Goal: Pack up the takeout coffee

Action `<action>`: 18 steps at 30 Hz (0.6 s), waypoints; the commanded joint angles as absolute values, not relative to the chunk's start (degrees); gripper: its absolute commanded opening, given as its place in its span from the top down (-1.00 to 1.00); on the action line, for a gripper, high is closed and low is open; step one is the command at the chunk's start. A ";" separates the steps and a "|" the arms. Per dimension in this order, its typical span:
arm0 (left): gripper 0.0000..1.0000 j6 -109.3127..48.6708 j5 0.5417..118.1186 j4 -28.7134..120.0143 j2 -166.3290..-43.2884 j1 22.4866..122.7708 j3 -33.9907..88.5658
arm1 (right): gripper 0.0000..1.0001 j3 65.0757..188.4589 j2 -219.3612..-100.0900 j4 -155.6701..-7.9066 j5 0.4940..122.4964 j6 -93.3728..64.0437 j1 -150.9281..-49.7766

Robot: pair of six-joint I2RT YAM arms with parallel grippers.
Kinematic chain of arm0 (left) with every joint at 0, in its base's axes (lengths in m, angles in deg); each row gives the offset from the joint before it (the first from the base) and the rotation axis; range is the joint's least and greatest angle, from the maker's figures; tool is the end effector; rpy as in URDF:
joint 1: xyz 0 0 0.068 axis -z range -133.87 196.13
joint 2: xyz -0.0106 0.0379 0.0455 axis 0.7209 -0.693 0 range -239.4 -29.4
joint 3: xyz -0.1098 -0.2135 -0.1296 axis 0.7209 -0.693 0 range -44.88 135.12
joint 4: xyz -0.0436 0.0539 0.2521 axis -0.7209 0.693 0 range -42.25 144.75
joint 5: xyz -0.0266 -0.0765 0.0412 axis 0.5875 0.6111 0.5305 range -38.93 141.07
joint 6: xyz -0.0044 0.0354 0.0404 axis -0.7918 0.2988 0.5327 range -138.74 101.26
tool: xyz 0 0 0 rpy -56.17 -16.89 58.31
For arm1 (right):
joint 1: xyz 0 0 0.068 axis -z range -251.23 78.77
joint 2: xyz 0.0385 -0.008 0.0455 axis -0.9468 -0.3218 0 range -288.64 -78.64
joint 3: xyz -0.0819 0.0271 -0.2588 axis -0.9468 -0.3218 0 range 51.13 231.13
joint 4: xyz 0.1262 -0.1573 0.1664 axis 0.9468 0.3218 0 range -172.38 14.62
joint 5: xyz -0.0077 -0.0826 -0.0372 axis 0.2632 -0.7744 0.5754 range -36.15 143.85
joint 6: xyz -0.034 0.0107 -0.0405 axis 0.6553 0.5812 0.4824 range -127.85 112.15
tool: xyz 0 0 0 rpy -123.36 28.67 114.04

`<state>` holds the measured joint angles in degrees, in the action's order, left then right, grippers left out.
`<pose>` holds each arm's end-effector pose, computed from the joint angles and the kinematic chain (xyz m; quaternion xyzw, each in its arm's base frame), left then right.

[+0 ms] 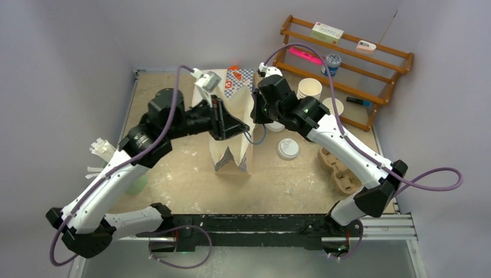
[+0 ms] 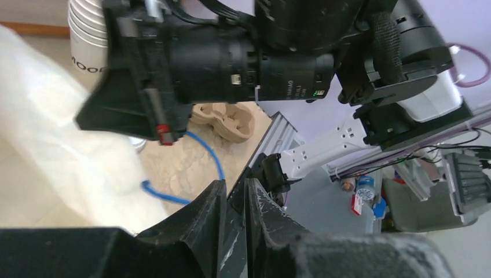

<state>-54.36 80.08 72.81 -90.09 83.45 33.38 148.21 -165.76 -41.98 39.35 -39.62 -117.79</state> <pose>0.1569 -0.1412 0.4612 0.1759 0.7252 -0.5309 0.4015 0.2341 0.2343 0.4237 -0.0487 0.8619 0.2262 0.4512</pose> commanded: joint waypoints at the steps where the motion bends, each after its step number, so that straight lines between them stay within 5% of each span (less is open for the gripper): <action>1: 0.54 -50.16 62.30 78.53 -94.51 94.44 39.40 | 1.00 150.34 -166.52 -43.34 37.70 -40.76 -117.98; 10: 0.20 -45.86 31.70 91.70 -99.16 100.36 44.48 | 1.00 150.09 -166.19 -43.38 37.33 -40.96 -117.93; 18: -0.08 -43.28 18.72 95.15 -96.74 100.06 46.48 | 1.00 149.99 -165.79 -43.18 37.49 -40.24 -117.93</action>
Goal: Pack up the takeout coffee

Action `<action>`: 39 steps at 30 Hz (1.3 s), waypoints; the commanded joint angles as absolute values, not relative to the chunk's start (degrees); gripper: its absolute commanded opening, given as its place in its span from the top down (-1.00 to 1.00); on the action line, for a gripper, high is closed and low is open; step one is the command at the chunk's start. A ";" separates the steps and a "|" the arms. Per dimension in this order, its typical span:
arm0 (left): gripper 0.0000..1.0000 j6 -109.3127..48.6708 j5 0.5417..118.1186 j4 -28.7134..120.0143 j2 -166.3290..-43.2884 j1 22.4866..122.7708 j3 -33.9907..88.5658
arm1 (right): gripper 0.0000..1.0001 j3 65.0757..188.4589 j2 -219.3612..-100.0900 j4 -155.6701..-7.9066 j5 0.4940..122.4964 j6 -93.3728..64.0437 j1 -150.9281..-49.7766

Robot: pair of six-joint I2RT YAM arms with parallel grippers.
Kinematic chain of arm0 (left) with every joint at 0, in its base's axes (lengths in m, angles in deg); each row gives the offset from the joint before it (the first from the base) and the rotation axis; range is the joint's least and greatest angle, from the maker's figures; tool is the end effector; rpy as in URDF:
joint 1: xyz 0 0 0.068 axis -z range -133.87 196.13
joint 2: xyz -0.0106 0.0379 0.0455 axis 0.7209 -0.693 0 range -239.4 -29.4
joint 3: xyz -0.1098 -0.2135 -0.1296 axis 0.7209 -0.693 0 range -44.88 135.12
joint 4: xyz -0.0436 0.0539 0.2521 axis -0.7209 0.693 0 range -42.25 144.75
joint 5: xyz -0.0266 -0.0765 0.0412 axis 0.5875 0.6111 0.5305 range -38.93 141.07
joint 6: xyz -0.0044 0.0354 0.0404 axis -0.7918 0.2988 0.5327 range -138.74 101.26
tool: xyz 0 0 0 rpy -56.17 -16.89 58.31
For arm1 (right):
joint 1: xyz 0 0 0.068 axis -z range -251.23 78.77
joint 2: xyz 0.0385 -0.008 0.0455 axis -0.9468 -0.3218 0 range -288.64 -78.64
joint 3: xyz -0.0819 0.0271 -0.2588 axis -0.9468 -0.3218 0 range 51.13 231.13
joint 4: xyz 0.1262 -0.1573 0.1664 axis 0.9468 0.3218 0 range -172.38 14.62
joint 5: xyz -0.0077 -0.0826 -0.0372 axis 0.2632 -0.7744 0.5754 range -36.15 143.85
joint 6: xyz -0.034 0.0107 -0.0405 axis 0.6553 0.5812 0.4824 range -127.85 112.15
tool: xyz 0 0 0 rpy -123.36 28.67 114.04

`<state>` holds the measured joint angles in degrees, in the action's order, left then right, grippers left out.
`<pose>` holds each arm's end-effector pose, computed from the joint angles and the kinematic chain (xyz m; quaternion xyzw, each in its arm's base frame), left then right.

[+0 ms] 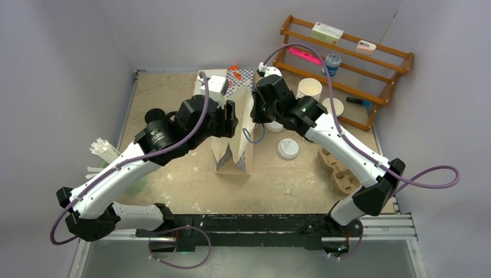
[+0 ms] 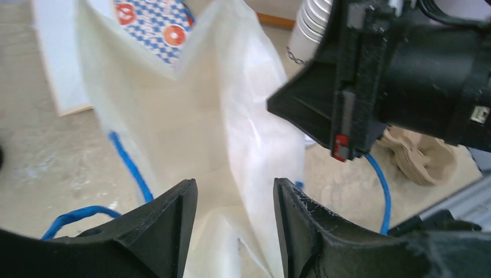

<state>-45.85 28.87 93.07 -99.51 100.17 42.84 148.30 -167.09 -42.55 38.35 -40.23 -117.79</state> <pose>0.1520 -0.1865 0.4434 0.0987 0.8399 -0.2050 0.4927 0.2397 0.2394 0.4179 -0.0408 0.8645 0.2190 0.4506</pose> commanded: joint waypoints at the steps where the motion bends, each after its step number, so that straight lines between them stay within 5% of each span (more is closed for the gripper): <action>1: -0.09 -42.96 17.82 95.60 -96.73 99.76 46.78 | 1.00 149.95 -165.71 -43.23 37.57 -40.25 -117.95; 19: 0.02 -37.64 31.58 96.81 -105.37 85.07 48.02 | 1.00 150.18 -164.34 -42.72 37.86 -39.05 -117.95; 39: -0.07 -38.30 23.86 103.33 -105.08 84.03 50.84 | 1.00 150.23 -164.69 -42.66 37.24 -38.43 -117.89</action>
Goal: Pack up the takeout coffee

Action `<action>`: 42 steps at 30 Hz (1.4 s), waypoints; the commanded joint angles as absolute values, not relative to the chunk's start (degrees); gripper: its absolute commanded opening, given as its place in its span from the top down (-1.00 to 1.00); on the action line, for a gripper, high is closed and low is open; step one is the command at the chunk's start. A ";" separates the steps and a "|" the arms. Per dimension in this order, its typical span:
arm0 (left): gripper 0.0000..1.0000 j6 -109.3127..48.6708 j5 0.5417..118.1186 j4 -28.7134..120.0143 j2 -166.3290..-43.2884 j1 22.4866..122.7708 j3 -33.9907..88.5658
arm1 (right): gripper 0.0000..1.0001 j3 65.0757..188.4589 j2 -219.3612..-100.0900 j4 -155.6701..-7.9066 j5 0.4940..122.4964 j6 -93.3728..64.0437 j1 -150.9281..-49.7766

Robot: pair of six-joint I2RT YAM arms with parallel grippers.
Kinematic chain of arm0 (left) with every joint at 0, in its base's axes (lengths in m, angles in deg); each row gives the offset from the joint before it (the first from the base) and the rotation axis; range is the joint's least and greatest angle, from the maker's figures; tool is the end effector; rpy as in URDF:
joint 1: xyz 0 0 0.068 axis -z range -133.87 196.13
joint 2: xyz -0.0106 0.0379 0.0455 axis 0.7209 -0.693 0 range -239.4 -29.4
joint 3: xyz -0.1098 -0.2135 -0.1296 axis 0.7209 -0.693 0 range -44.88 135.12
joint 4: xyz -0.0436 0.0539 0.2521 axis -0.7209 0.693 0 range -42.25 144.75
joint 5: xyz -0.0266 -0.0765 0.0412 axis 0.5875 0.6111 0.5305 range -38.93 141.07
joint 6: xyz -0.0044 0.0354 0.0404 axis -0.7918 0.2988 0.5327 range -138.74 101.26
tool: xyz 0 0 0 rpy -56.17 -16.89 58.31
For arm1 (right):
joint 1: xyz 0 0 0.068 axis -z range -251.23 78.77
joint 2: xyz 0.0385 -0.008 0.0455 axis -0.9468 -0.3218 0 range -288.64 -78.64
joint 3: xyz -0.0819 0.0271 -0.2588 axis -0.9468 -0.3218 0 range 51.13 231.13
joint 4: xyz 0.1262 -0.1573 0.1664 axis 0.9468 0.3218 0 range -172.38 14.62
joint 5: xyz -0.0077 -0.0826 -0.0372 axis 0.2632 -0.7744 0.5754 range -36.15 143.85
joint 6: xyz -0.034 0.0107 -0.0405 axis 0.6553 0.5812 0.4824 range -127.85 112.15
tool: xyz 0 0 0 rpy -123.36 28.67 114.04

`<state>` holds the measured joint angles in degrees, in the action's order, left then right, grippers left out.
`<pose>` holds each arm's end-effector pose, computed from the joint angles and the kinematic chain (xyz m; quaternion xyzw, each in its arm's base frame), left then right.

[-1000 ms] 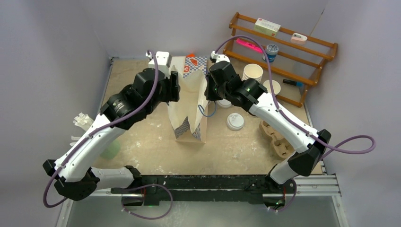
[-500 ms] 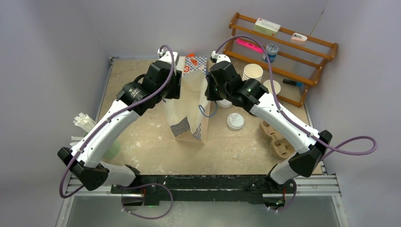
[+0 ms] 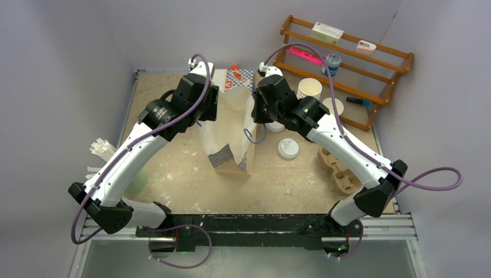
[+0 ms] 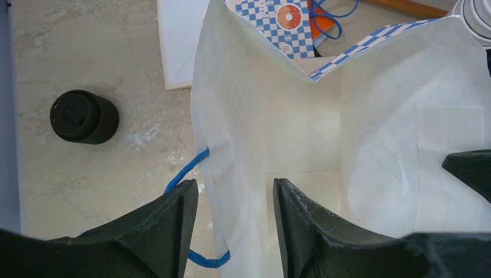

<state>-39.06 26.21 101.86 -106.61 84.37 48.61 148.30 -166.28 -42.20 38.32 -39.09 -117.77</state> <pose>0.2165 -0.1515 0.4321 0.0431 0.8811 -0.0415 0.4691 0.2366 0.2359 0.4218 -0.0483 0.8621 0.2166 0.4555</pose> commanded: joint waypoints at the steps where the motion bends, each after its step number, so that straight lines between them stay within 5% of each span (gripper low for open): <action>1: -0.06 -38.34 23.57 103.49 -105.08 84.07 50.83 | 1.00 150.21 -164.77 -42.75 37.32 -38.41 -117.86; 22: -0.11 -37.30 25.39 100.52 -109.33 81.35 45.96 | 1.00 152.52 -164.69 -40.43 35.67 -36.61 -117.49; 25: 0.11 -36.93 24.64 100.08 -109.31 80.99 45.57 | 1.00 155.88 -165.52 -37.66 33.75 -35.33 -117.12; 30: 1.00 -34.97 20.42 100.15 -107.23 81.01 46.89 | 0.95 158.90 -165.81 -33.48 30.09 -33.44 -116.76; 42: 1.00 -29.97 21.97 94.13 -95.76 81.07 44.21 | 0.61 156.37 -165.18 -30.94 22.21 -30.57 -116.66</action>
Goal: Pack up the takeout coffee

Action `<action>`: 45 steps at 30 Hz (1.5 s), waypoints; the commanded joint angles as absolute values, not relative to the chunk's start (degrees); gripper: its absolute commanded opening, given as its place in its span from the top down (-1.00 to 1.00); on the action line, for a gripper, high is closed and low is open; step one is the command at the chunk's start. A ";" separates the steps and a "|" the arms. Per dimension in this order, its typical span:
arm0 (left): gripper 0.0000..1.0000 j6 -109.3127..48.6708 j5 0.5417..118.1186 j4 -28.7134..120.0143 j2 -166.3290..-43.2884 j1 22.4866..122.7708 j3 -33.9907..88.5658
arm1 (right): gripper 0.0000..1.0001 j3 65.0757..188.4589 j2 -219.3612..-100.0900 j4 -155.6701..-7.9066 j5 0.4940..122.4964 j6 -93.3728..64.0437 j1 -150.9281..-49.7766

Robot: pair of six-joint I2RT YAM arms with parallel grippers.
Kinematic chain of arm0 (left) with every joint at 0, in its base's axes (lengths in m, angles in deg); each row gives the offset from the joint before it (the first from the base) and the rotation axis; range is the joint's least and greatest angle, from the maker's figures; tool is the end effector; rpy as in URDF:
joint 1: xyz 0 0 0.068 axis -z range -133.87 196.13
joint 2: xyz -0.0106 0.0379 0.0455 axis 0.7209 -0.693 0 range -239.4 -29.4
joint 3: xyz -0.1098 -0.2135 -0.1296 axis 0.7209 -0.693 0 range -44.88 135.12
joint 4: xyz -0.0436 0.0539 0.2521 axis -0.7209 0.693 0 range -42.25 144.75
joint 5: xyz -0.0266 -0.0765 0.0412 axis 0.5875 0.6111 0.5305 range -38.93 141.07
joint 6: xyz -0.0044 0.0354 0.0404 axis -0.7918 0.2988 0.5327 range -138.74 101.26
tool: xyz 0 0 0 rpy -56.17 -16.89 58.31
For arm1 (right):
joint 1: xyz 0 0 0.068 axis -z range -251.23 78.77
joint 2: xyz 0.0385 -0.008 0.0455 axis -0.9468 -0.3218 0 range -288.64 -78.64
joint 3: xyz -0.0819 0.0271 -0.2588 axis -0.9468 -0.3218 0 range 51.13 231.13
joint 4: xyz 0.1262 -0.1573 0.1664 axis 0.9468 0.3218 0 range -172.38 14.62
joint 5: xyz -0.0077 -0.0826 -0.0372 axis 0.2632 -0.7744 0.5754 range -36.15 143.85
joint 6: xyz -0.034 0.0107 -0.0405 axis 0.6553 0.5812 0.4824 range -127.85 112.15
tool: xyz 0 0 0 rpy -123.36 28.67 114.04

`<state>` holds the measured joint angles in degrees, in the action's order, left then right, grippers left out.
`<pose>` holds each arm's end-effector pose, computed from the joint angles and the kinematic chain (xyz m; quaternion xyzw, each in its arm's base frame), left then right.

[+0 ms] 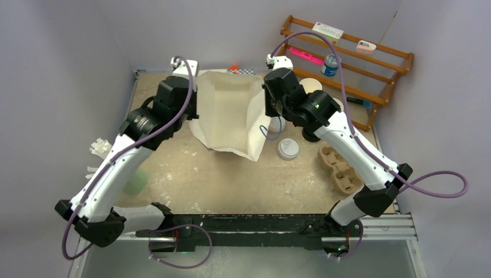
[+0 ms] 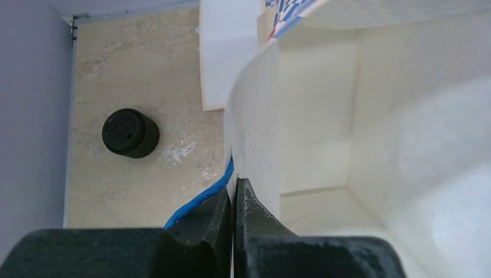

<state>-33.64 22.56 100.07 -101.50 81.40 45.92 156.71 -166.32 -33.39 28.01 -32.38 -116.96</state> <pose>0.2053 -0.1243 0.4419 0.0365 0.8613 0.0024 0.5067 0.2308 0.2146 0.4549 -0.0481 0.8545 0.1166 0.5040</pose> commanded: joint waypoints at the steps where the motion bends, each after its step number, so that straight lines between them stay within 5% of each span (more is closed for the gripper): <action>1: 1.00 -29.19 22.43 91.75 -93.76 80.99 42.46 | 0.59 156.11 -164.98 -31.37 22.26 -30.32 -116.65; 12: 1.00 -25.31 32.69 73.75 -82.42 81.10 28.76 | 0.06 149.14 -160.37 -44.71 33.71 -27.19 -116.66; 19: 1.00 -31.74 34.95 85.44 -87.96 81.03 38.32 | -0.26 149.11 -160.74 -45.51 43.86 -28.96 -116.66; 27: 1.00 -36.11 34.01 102.91 -97.00 80.95 51.65 | -0.87 153.03 -162.35 -46.02 53.74 -32.91 -116.66; 36: 1.00 -33.60 31.28 111.82 -106.10 79.75 58.07 | -0.97 152.18 -159.19 -44.69 52.29 -34.87 -115.94; 45: 1.00 -31.65 41.86 113.26 -112.72 67.62 57.09 | -0.97 149.37 -155.40 -45.40 50.16 -36.06 -115.17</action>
<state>-32.85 37.33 111.94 -112.58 72.87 56.22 150.59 -158.76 -44.71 51.94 -34.92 -115.50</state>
